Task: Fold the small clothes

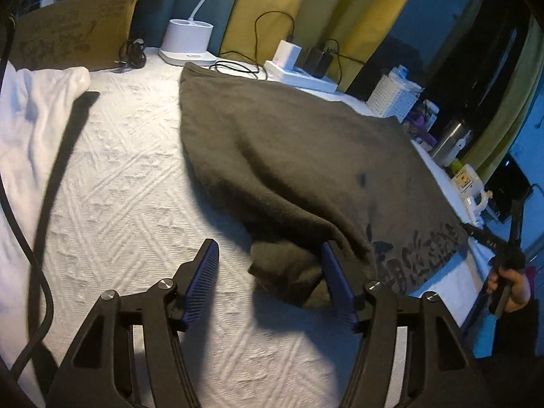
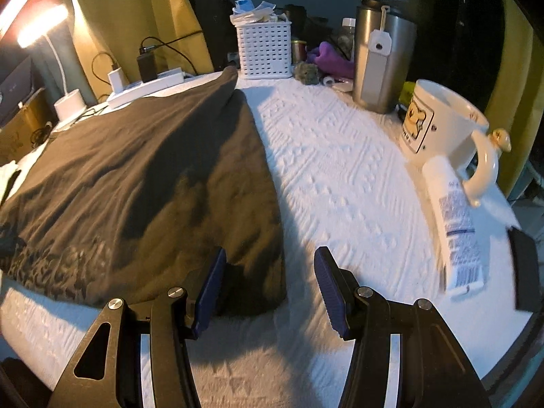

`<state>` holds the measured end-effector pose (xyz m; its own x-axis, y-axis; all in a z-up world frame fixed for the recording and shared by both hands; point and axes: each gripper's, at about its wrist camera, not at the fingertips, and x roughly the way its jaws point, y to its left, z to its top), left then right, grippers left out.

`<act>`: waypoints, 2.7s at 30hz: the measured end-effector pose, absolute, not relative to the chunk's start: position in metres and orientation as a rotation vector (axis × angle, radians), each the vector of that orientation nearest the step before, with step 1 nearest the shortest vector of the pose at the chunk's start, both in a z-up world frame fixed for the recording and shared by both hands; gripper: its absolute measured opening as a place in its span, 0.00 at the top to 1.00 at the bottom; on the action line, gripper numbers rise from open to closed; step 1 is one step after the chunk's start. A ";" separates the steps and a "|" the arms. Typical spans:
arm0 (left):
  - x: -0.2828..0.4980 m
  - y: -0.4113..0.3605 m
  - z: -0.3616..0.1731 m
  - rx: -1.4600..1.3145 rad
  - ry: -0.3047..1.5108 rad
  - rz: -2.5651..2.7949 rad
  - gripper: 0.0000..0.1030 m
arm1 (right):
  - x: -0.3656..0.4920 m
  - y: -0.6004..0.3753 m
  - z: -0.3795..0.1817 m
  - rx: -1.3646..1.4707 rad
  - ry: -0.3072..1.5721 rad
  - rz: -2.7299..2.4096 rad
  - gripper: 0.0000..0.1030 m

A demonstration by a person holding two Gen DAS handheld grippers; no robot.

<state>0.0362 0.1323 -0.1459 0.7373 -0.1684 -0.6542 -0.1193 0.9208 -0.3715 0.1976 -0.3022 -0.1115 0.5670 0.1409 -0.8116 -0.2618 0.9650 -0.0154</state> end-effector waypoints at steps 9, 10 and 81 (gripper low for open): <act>0.029 0.113 -0.129 -0.326 0.731 0.031 0.96 | 0.196 -0.312 -0.108 -0.054 0.918 0.275 0.24; 0.025 0.115 -0.123 -0.322 0.719 0.052 0.96 | 0.195 -0.313 -0.106 -0.052 0.907 0.280 0.24; 0.141 0.130 -0.109 -0.269 0.820 0.202 0.31 | 0.363 -0.241 -0.109 -0.314 0.873 0.349 0.40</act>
